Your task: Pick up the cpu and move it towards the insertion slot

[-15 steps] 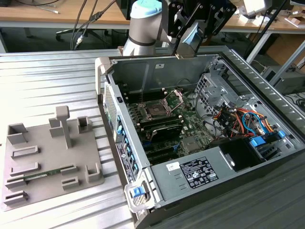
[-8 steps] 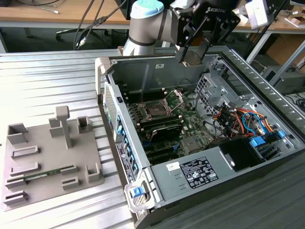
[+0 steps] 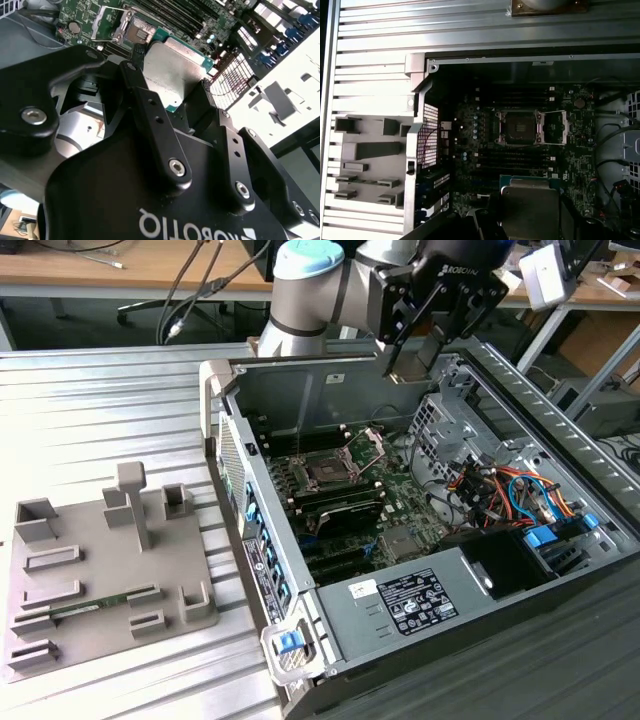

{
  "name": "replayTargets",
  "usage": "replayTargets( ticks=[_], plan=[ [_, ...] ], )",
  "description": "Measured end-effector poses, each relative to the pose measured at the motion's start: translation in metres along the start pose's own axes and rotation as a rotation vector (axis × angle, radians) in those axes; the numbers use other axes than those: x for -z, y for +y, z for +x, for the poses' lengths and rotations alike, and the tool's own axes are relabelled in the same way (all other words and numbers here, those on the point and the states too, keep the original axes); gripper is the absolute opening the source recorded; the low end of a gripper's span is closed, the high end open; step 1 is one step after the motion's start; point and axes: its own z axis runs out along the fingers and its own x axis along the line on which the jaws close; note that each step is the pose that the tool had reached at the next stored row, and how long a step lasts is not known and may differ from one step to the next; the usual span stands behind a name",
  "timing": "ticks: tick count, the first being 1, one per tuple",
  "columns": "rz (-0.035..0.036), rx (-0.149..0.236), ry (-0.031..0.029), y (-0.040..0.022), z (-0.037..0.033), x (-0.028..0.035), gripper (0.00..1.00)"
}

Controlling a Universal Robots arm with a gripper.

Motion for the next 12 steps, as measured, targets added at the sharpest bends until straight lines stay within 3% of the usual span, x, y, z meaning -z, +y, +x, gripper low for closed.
replayTargets(
  ticks=[12],
  plan=[
    [-0.0001, 0.0, 0.0018, 0.0062, -0.0217, -0.0168, 0.55]
  ],
)
